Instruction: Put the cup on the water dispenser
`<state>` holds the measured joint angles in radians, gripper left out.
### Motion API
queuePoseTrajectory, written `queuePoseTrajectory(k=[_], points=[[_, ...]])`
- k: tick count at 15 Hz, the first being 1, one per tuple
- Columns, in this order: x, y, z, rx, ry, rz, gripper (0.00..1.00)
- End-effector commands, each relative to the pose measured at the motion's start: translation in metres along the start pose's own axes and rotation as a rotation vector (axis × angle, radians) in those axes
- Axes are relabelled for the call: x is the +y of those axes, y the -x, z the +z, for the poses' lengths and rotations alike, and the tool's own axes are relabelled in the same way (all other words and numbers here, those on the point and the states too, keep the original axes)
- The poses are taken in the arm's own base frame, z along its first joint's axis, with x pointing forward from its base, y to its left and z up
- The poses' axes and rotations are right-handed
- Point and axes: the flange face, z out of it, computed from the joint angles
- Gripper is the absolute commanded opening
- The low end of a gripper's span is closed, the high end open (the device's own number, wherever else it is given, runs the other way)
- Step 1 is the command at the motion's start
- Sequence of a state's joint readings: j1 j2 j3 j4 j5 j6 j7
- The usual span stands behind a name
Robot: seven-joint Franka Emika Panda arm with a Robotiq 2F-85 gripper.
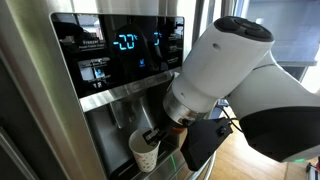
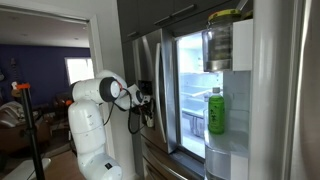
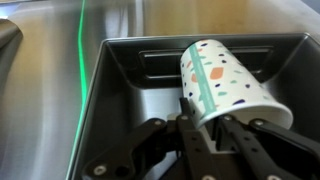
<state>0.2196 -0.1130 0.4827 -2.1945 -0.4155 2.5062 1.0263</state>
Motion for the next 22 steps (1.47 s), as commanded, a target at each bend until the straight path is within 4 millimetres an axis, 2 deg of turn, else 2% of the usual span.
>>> queuePoseTrajectory(k=[1,7,12,17,22], points=[[-0.002,-0.001,0.008,0.007,0.007,0.018,0.52],[-0.009,0.004,-0.003,0.027,-0.013,-0.002,0.98],[-0.013,0.014,-0.015,0.069,0.01,-0.053,1.0],[-0.01,0.01,-0.016,0.124,0.028,-0.039,1.0],[-0.015,0.015,-0.023,0.136,0.024,-0.045,1.0]])
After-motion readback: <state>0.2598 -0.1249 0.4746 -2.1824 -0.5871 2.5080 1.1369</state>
